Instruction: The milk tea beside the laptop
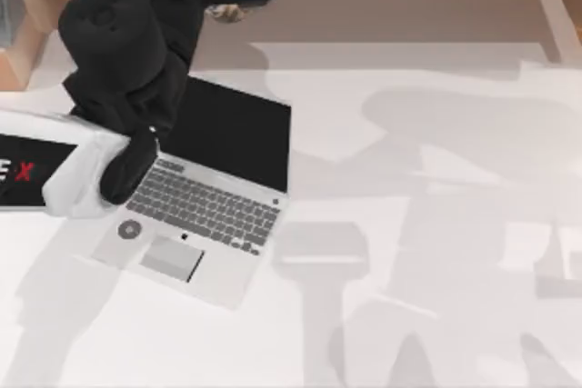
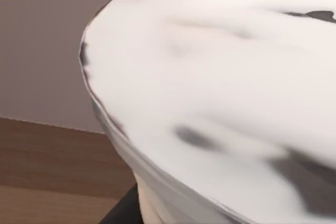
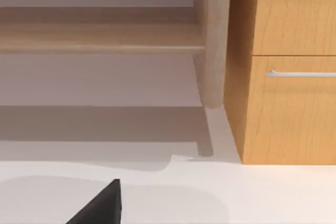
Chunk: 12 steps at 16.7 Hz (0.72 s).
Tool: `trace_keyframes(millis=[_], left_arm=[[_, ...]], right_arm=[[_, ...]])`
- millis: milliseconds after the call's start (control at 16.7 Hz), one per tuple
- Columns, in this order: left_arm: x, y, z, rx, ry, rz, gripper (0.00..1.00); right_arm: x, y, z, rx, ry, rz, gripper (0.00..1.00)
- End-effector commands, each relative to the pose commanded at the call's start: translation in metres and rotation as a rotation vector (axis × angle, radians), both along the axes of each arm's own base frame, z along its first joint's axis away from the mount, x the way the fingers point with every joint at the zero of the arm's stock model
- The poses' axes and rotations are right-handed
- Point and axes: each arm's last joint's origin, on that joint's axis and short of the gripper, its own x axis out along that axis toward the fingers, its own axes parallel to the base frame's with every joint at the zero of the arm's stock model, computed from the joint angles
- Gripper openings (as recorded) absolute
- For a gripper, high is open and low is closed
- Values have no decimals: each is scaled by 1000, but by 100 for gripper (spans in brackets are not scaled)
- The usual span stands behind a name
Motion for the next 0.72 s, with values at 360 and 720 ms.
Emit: trace_keyframes(millis=[360, 720], left_arm=[[-64, -117, -15, -11, 160, 15, 0], [-126, -160, -58, 176, 290, 101, 0]], right_arm=[[0, 0, 0, 0, 0, 0, 100], [0, 0, 0, 0, 0, 0, 100]])
